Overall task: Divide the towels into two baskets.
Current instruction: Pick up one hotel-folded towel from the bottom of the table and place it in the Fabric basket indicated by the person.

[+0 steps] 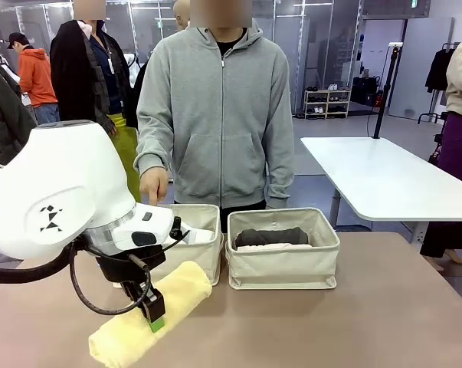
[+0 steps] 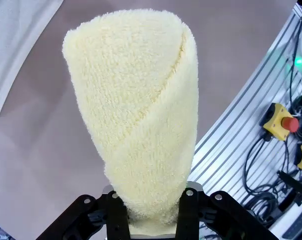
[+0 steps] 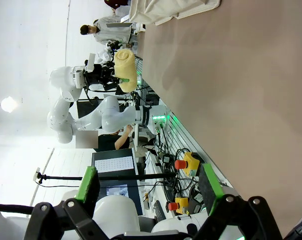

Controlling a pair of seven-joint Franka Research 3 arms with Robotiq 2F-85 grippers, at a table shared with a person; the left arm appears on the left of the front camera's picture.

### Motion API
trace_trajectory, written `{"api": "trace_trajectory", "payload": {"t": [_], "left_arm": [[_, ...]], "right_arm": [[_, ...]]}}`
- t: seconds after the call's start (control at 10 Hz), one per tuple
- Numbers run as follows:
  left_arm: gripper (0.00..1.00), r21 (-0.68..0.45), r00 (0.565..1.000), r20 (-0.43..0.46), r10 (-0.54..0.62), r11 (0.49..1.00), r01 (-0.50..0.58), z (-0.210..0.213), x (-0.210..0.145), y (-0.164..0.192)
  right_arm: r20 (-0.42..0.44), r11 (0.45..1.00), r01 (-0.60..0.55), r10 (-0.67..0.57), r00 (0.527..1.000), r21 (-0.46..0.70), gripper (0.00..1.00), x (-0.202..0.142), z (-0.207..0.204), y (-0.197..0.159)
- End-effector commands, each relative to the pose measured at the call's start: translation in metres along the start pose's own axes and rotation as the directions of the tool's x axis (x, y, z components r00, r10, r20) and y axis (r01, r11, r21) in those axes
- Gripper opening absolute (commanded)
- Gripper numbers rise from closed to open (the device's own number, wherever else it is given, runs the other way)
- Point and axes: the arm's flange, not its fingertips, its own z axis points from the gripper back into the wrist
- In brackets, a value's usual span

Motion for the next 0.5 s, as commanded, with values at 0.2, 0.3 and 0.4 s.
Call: {"api": "trace_trajectory", "payload": {"t": [0.2,0.3,0.4], "left_arm": [[0.37,0.269,0.950,0.083,-0.300,0.925,0.268,0.064,0.009,0.027],[0.37,0.295,0.929,0.086,-0.361,0.899,0.322,0.073,0.015,0.043],[0.37,0.332,0.895,0.069,-0.441,0.856,0.396,0.081,0.025,0.061]], "right_arm": [[0.001,1.000,0.000,0.000,1.000,-0.011,1.00,-0.001,-0.002,0.002],[0.001,1.000,0.000,0.000,1.000,-0.011,1.00,-0.001,-0.002,0.002],[0.001,1.000,0.000,0.000,1.000,-0.011,1.00,-0.001,-0.002,0.002]]}}
